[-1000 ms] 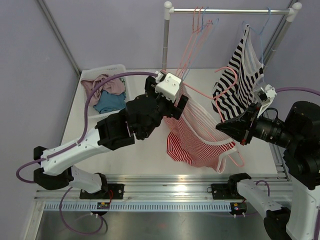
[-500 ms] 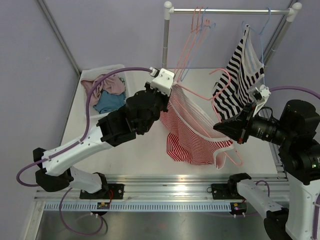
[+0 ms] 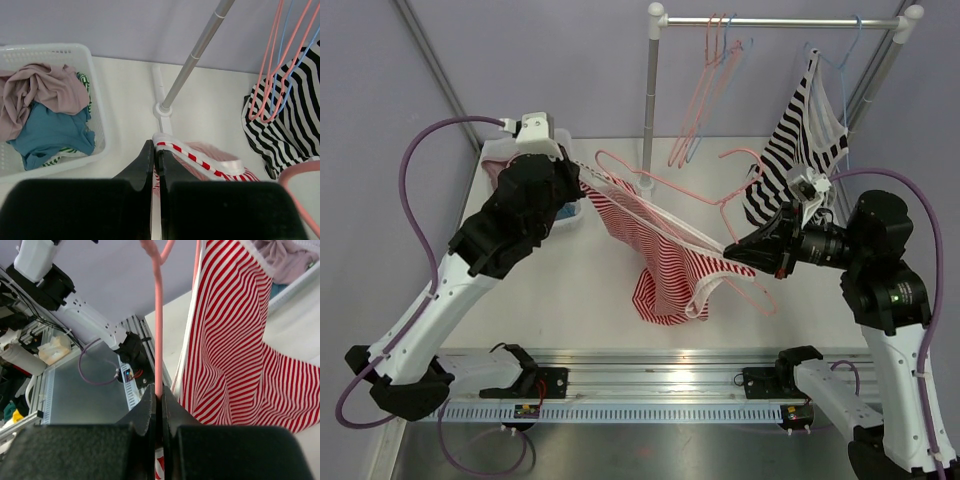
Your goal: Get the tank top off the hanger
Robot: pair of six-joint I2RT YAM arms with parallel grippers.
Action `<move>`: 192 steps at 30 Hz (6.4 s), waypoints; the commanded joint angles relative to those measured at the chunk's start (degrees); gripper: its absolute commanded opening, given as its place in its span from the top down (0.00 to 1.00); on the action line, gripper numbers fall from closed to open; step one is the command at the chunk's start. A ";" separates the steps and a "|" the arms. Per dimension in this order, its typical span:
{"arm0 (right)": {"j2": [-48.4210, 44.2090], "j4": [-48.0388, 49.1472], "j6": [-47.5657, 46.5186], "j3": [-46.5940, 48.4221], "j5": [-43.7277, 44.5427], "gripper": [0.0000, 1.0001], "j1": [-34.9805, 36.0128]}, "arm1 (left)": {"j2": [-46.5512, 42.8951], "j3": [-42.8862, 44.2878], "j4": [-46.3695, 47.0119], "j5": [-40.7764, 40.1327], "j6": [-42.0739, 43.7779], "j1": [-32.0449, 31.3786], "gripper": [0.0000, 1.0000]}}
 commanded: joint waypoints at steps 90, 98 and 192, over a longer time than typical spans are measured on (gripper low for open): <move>50.91 -14.20 -2.76 60.09 61.27 0.11 -2.94 | -22.15 -26.80 -10.39 14.99 -1.87 1.49 0.01; 32.36 -12.27 -1.97 39.64 58.90 0.01 -2.94 | -11.44 -26.45 -6.53 12.11 -6.19 -7.46 0.01; -9.67 7.52 14.83 -4.89 29.01 0.01 -2.94 | 71.98 48.43 -26.02 36.80 10.95 45.08 0.93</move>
